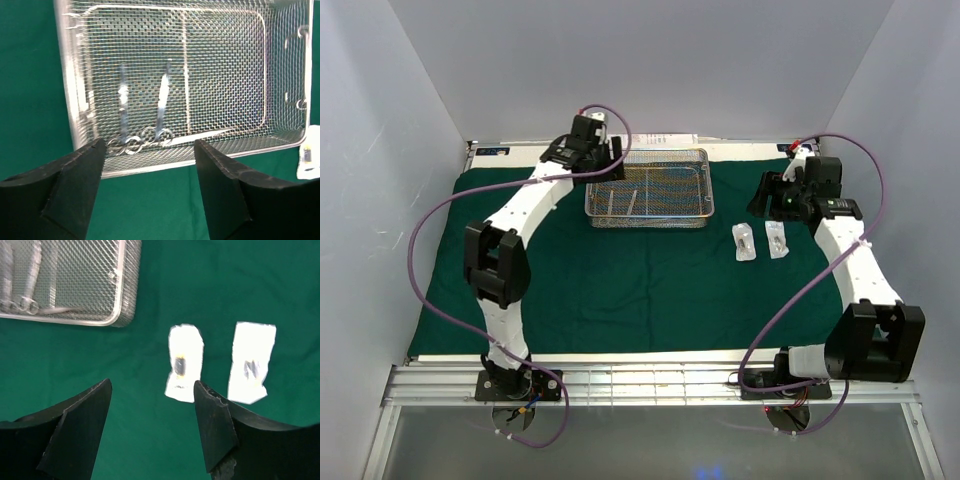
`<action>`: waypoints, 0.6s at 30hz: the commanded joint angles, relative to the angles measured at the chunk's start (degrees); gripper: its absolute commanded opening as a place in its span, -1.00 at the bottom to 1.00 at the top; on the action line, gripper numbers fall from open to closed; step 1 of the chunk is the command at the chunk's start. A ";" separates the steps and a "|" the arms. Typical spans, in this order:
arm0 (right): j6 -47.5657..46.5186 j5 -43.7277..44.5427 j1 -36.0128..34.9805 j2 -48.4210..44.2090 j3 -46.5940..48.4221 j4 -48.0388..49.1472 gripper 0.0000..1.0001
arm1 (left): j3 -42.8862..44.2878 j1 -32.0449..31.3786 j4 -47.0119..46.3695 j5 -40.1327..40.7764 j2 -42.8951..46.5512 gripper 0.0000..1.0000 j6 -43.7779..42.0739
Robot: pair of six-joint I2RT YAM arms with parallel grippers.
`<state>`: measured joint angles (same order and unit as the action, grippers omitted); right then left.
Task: Open and lay out the surgical kit
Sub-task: Place the medical item in the surgical kit, then pick up the medical item from the container.
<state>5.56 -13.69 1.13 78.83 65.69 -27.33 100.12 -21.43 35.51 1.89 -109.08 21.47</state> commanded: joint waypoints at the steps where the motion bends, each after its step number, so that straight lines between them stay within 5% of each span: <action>1: 3.31 -2.03 -0.77 -3.76 -3.98 7.20 0.46 | 4.38 -1.94 1.93 2.94 -4.72 0.59 -1.61; 8: 3.75 -5.38 -1.56 -5.96 -8.46 10.19 0.47 | 7.72 -2.65 2.55 7.33 -11.23 0.23 -2.67; 18: 3.84 -8.45 -3.06 -5.88 -12.34 12.65 0.47 | 10.62 -2.83 3.08 8.75 -18.70 0.11 -2.93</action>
<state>8.95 -20.23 -1.74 73.97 53.63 -18.00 107.77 -24.21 38.57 9.23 -127.59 19.07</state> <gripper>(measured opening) 0.733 0.558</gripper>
